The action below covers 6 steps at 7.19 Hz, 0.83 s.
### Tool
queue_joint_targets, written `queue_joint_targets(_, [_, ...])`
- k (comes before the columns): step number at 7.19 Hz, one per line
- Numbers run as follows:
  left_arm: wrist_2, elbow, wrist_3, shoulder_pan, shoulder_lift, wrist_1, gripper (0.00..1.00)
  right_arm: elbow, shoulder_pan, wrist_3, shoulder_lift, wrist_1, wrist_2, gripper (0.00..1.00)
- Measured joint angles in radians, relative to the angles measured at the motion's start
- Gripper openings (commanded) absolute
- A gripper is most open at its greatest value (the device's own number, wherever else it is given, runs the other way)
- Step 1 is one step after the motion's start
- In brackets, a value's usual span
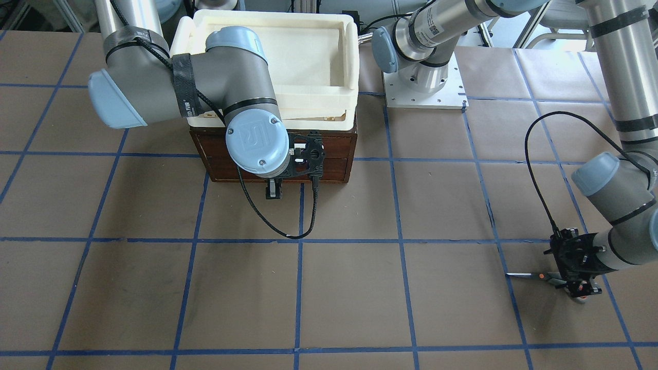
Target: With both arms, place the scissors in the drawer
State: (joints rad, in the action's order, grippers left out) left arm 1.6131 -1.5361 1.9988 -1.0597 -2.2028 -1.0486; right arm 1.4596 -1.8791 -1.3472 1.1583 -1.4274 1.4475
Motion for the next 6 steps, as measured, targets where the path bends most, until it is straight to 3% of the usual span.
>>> queue_joint_targets(3, [0.003,0.001,0.04,-0.017,0.004,0.018,0.85,0.048,-0.001,-0.008,0.002,-0.015,0.0,0.8])
queue_joint_targets(4, [0.007,0.001,0.053,-0.033,0.009,0.025,0.85,0.056,-0.001,-0.008,0.002,-0.026,-0.001,0.72])
queue_joint_targets(6, [0.009,-0.009,0.116,-0.045,-0.002,0.104,0.85,0.065,-0.001,-0.011,-0.002,-0.06,0.001,0.73])
